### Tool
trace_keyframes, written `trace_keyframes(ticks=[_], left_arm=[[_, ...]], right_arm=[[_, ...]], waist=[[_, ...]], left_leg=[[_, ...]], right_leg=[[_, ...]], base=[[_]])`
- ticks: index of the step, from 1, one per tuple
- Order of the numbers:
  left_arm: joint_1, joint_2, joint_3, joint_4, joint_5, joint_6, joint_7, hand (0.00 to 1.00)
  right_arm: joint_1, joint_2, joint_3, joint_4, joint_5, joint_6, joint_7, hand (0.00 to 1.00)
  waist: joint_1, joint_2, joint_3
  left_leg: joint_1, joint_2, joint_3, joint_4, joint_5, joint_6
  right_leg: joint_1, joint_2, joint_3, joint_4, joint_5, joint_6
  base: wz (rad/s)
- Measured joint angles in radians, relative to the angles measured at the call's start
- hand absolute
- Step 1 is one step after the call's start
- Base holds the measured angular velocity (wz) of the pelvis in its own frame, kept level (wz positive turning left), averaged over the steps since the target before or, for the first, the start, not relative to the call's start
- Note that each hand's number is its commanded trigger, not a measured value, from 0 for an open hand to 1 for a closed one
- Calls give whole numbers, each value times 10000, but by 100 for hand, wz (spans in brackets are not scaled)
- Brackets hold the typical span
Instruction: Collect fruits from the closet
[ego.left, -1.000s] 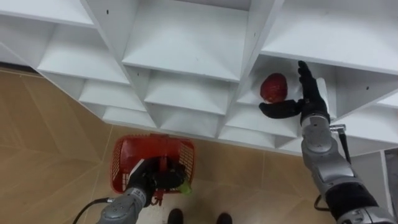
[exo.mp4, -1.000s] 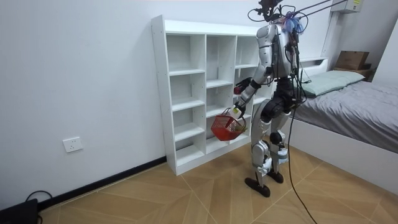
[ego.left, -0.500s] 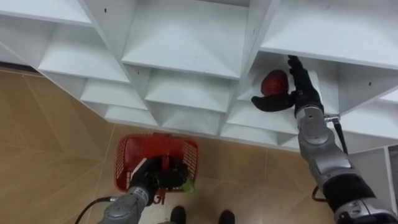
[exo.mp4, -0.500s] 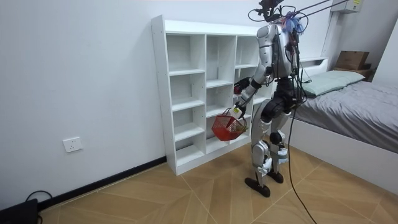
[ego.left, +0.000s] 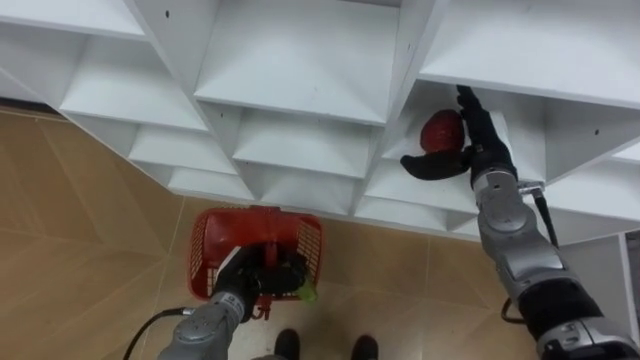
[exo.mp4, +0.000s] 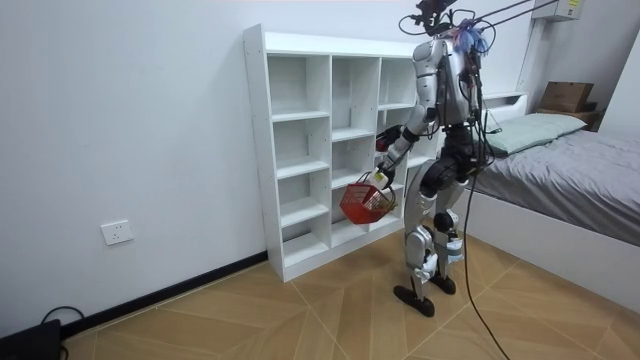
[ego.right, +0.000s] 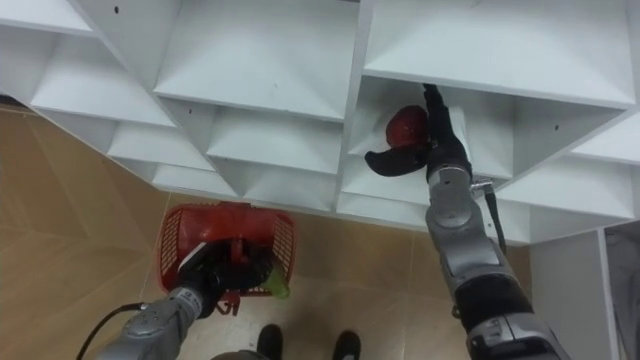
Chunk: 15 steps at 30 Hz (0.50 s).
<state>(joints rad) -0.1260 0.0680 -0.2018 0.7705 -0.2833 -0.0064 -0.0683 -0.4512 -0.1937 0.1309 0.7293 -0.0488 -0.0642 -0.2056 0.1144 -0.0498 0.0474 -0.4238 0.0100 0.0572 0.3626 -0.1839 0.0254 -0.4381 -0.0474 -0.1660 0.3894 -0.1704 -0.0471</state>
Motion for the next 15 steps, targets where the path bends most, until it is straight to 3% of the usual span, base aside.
trace_keyframes(ticks=[15], left_arm=[[-1,16,-35,1,-291,1,237,100]], right_arm=[[26,-1,14,187,54,-19,-79,0]], waist=[[-39,-4,-2]], left_leg=[[5,-55,-16,-1,86,11]], right_leg=[[-3,-56,-10,45,-4,-3]], base=[[0]])
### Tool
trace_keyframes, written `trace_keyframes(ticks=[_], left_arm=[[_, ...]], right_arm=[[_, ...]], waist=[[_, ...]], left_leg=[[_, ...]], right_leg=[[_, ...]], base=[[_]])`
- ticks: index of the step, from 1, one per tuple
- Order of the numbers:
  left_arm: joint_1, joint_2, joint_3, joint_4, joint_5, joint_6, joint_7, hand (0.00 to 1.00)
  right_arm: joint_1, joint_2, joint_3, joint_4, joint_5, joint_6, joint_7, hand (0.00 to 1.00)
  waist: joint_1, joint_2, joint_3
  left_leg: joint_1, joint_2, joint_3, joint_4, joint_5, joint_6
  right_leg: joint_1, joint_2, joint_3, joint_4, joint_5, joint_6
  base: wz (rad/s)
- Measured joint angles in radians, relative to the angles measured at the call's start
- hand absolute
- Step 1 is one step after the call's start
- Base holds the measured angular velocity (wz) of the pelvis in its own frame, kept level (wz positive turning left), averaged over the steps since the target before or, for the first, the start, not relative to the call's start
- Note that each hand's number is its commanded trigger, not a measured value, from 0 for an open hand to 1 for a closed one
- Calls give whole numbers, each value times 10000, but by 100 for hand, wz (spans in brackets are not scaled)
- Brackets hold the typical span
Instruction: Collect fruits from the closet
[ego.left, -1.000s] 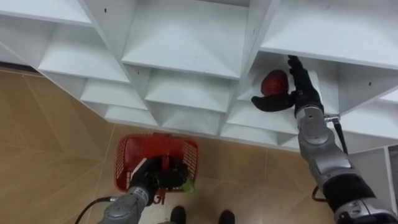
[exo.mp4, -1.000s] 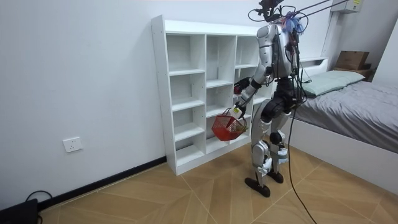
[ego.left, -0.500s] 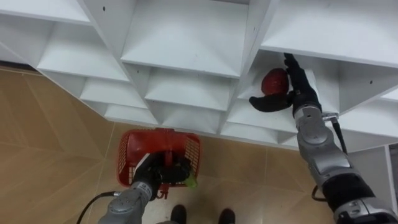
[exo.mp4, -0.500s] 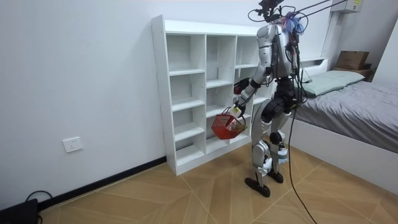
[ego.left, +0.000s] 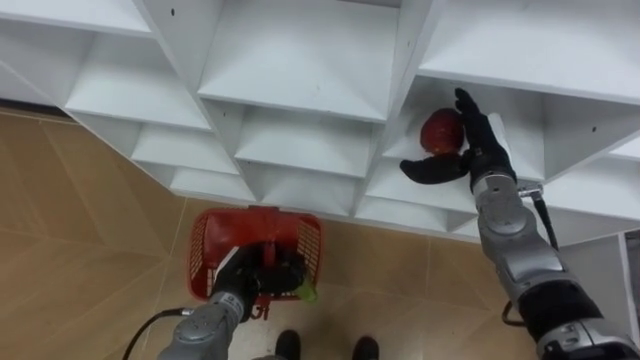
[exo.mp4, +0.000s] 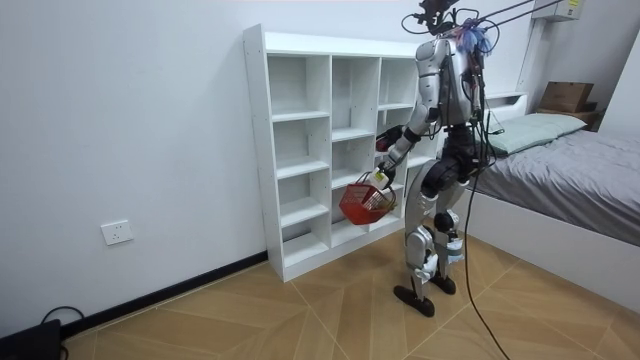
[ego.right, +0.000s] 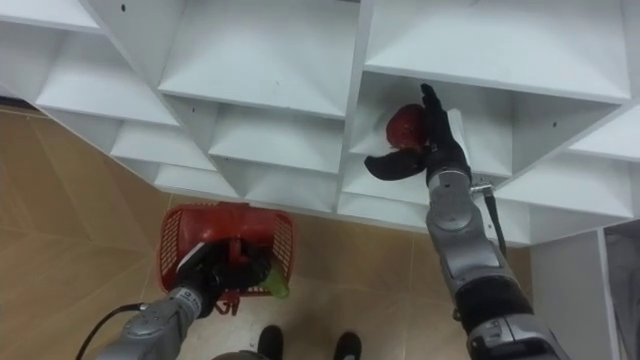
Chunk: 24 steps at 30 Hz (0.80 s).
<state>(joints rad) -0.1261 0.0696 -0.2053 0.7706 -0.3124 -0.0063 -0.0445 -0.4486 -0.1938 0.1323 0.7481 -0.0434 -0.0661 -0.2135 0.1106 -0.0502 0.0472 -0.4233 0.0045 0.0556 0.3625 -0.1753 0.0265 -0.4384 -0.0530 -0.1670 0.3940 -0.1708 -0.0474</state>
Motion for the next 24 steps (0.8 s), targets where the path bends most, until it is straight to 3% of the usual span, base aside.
trace_keyframes(ticks=[1,3,24], left_arm=[[0,-5,-53,0,-54,0,76,100],[2,6,-170,0,-54,0,171,100],[43,-8,-356,45,-77,3,348,100]], right_arm=[[-13,-1,-1,74,38,-56,-26,53],[-55,-3,-1,233,86,-173,-34,100],[-61,-106,-363,497,406,-56,-464,100]], waist=[[3,-2,-1],[6,-8,-4],[25,-16,-1]], left_leg=[[3,-1,0,-1,0,0],[6,-1,0,0,1,1],[38,-2,6,-10,9,-4]], right_leg=[[0,-2,1,3,0,0],[1,-3,1,7,0,0],[24,3,21,-6,0,-1]], base=[[0],[0],[0]])
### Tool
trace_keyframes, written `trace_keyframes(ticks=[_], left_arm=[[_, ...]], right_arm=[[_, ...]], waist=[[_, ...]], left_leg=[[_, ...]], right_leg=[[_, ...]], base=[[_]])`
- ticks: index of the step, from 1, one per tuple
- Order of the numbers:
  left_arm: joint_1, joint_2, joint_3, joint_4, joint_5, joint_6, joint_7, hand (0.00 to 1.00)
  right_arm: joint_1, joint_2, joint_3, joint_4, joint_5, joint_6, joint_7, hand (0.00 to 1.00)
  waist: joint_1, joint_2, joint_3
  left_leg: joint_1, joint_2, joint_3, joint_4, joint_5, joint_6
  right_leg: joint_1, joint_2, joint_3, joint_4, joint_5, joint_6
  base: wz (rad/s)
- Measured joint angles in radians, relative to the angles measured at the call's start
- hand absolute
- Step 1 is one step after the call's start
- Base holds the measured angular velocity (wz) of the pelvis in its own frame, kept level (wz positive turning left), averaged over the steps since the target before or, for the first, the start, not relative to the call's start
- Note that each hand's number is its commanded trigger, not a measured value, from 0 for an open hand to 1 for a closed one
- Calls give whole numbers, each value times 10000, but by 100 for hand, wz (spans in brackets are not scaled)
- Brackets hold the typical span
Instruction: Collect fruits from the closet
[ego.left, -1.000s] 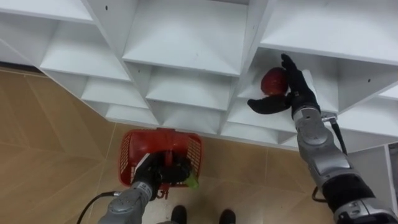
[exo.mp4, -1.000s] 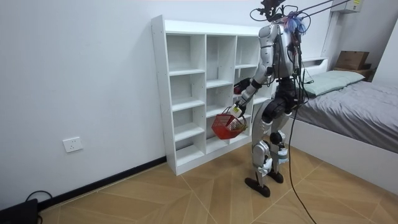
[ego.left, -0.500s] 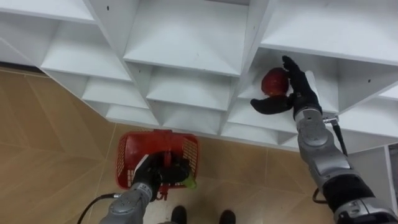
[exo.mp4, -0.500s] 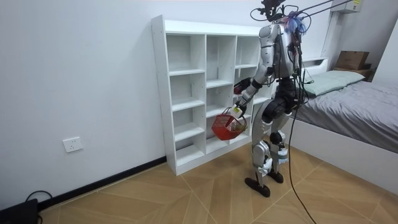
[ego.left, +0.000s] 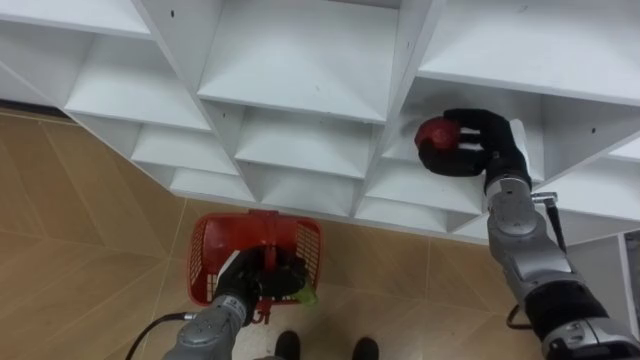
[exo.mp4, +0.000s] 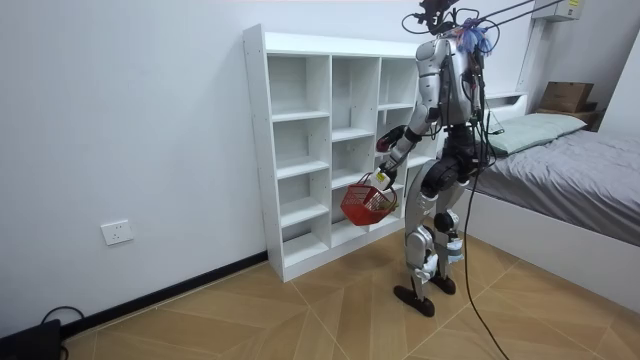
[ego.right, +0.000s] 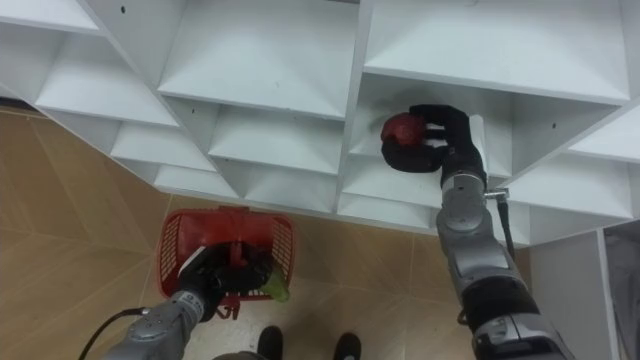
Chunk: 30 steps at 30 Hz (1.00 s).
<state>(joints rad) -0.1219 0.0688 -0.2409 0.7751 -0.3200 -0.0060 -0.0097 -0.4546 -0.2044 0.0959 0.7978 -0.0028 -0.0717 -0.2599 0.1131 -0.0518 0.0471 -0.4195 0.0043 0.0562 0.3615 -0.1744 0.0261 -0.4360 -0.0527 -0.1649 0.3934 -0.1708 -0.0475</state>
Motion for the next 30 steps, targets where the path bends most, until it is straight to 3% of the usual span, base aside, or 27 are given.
trace_keyframes(ticks=[18,30], left_arm=[[-1,13,18,0,-30,0,-11,100],[-53,-13,-4,6,-19,-3,-272,100]], right_arm=[[-3,58,14,22,-35,45,28,100],[0,134,790,-558,-4,179,1050,100]], waist=[[11,-10,-7],[12,-14,-9]], left_leg=[[59,6,108,1,1,-1],[107,36,261,-6,1,0]], right_leg=[[13,-2,65,38,-1,0],[-25,18,187,80,1,-1]], base=[[-1],[-3]])
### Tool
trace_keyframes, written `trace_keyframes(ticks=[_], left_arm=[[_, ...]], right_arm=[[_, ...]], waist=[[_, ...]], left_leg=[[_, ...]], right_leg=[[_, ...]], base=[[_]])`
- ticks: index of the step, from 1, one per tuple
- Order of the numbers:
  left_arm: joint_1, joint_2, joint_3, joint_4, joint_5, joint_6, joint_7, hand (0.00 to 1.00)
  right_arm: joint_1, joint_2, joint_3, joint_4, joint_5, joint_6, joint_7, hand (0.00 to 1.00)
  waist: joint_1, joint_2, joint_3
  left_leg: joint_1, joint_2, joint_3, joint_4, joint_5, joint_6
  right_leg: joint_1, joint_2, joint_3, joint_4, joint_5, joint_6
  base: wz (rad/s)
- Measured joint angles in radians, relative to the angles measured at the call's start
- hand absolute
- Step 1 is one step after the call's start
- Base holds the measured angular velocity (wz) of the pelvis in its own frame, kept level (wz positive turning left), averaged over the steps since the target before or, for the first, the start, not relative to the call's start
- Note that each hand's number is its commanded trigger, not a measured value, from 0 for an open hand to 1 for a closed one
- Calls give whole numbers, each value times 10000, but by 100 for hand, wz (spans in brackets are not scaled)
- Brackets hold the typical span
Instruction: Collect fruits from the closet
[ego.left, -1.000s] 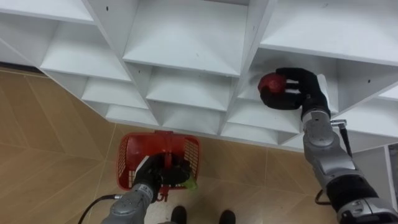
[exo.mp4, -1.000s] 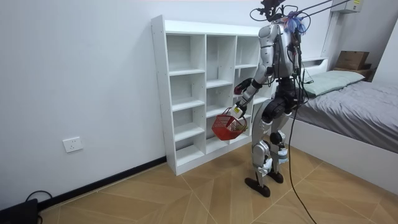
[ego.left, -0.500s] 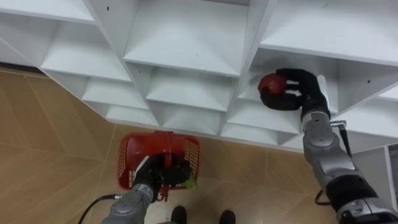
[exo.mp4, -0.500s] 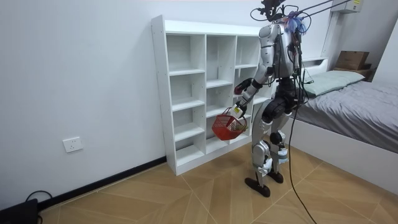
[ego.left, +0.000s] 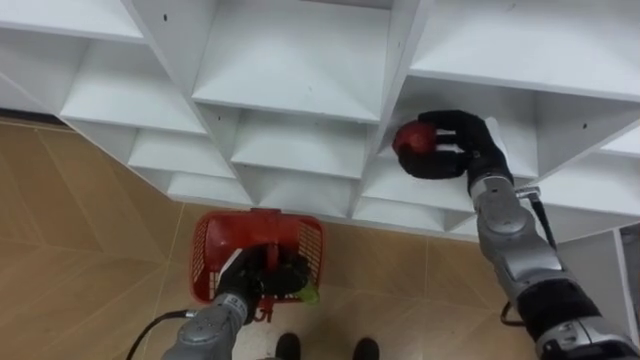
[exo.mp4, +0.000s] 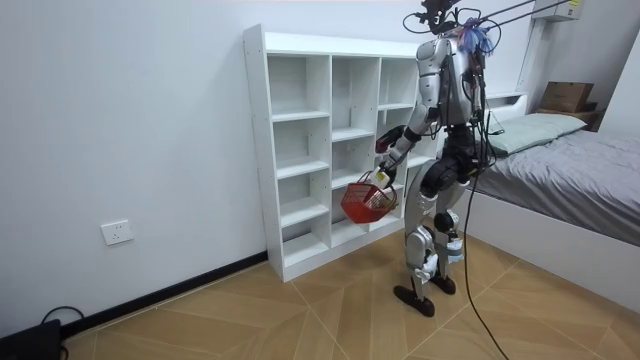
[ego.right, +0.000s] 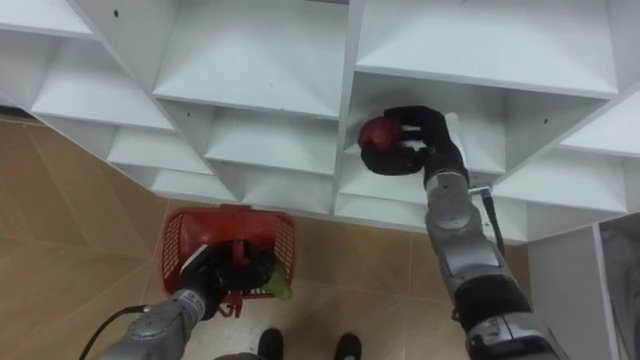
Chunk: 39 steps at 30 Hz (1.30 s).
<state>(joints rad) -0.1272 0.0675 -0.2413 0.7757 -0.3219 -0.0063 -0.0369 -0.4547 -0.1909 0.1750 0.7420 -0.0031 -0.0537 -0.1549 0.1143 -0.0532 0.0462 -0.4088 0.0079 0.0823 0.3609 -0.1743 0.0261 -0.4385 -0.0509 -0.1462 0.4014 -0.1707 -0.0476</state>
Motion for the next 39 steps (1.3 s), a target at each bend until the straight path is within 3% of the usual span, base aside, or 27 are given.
trace_keyframes(ticks=[6,10,14,16,30,39], left_arm=[[0,73,18,-93,-5,-2,32,100],[6,190,0,-98,-2,-24,41,100],[68,177,-111,-96,-18,-31,-40,100],[69,163,-167,-97,-18,-91,-66,100],[470,130,-194,-297,-14,-422,-245,100],[537,272,-372,-979,-15,-669,-449,100]], right_arm=[[458,17,142,-764,-158,32,414,100],[1406,10,558,-1791,-394,24,951,100],[2271,113,1009,-1793,-319,21,1658,100],[2383,123,1243,-1810,-255,21,1907,100],[3698,257,1471,-2585,469,5,3178,100],[3809,306,1553,-3311,480,-15,3582,100]], waist=[[-142,9,-16],[-324,104,-95],[-297,377,-282],[-303,460,-334],[-549,433,-313],[-630,119,-276]], left_leg=[[-2,55,0,9,-1,-1],[107,157,-35,2,-1,-3],[476,155,-21,-24,-2,-3],[585,154,-18,-138,-2,-3],[1925,134,148,-719,3,-16],[2497,117,294,-1042,3,-20]], right_leg=[[96,61,-33,-219,53,-25],[419,193,-94,-611,245,-43],[904,175,-220,-766,247,-30],[951,177,-217,-752,247,-29],[2093,221,-72,-1117,232,30],[2562,256,76,-1325,193,80]], base=[[0],[1],[9],[0],[-3],[-4]])
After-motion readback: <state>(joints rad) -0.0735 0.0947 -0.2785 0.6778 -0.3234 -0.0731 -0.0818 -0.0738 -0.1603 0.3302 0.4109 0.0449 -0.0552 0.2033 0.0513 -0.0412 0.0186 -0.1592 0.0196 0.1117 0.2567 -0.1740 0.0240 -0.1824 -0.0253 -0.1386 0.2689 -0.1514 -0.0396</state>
